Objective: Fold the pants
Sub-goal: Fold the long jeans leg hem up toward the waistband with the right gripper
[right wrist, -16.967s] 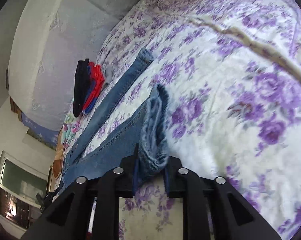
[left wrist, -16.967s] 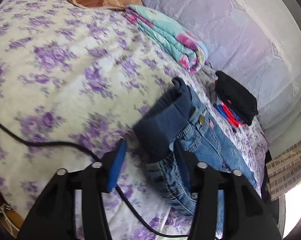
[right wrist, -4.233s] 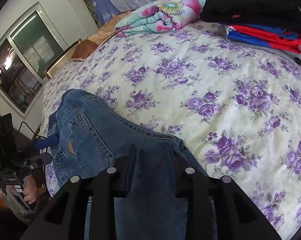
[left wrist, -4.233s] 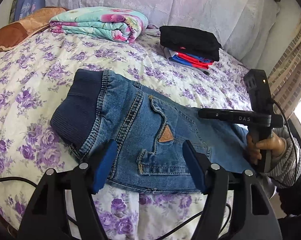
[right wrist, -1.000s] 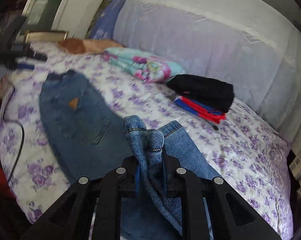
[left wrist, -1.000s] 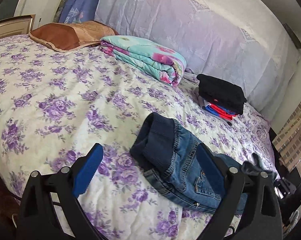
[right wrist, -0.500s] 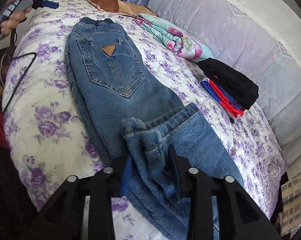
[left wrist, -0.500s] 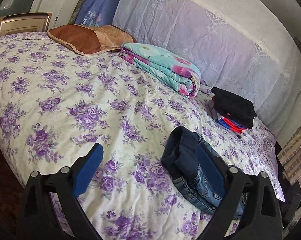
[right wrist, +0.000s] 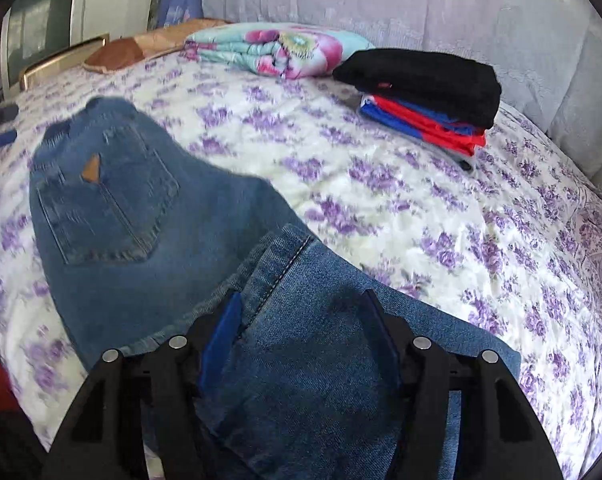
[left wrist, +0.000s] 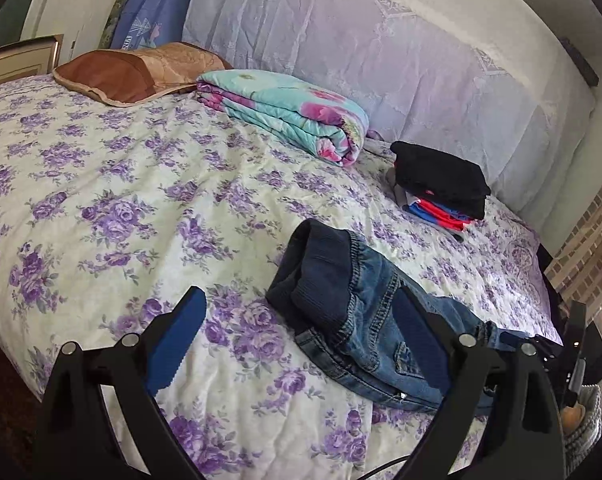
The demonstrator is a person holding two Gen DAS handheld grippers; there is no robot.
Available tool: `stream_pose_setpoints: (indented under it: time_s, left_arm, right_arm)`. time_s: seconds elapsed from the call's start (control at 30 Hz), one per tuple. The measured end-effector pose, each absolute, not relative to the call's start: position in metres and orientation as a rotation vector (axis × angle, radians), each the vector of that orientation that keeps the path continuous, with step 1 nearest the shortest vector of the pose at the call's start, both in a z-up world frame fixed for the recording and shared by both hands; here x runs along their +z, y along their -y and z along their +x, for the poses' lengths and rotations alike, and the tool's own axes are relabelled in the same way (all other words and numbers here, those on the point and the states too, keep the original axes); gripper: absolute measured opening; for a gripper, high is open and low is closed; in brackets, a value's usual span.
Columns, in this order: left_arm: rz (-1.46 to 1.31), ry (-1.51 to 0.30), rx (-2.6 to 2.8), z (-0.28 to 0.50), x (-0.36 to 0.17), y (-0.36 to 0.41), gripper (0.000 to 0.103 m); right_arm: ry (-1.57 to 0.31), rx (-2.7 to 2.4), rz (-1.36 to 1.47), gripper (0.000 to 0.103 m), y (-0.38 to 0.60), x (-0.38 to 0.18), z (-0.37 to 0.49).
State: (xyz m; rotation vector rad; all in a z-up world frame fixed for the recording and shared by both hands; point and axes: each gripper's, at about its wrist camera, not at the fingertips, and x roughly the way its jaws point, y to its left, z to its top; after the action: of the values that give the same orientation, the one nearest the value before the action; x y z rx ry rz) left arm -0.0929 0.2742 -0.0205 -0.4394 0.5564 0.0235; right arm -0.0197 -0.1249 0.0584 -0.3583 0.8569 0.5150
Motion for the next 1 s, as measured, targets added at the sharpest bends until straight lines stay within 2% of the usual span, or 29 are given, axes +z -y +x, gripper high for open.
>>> stream_pose_setpoints:
  time_s: [0.2, 0.3, 0.37, 0.47, 0.53, 0.63, 0.87, 1.0]
  left_arm:
    - [-0.436, -0.595, -0.022, -0.084, -0.030, -0.261, 0.092]
    - [-0.429, -0.598, -0.032, -0.082, -0.029, -0.258, 0.092]
    - [-0.428, -0.603, -0.035, -0.081, -0.030, -0.256, 0.093]
    - [-0.427, -0.621, -0.037, -0.078, -0.035, -0.253, 0.093]
    - [-0.433, -0.628, -0.040, -0.077, -0.037, -0.252, 0.093]
    - [-0.433, -0.637, -0.044, -0.075, -0.039, -0.251, 0.093]
    - [-0.436, -0.654, -0.048, -0.073, -0.043, -0.249, 0.094]
    - [-0.451, -0.686, -0.057, -0.065, -0.051, -0.245, 0.094]
  right_arm:
    - [-0.901, 0.525, -0.270, 0.067, 0.135, 0.058, -0.014]
    - [-0.855, 0.550, -0.168, 0.067, 0.144, 0.083, -0.028]
    - [-0.799, 0.575, -0.195, 0.068, 0.143, 0.098, -0.046]
    - [-0.833, 0.580, -0.290, 0.068, 0.134, 0.087, -0.064]
    - [-0.855, 0.581, -0.300, 0.076, 0.134, 0.068, -0.069]
    - [-0.854, 0.583, -0.214, 0.079, 0.140, 0.060, -0.066]
    - [-0.744, 0.507, -0.079, 0.079, 0.204, 0.109, -0.087]
    - [-0.894, 0.414, -0.097, 0.079, 0.231, 0.070, -0.084]
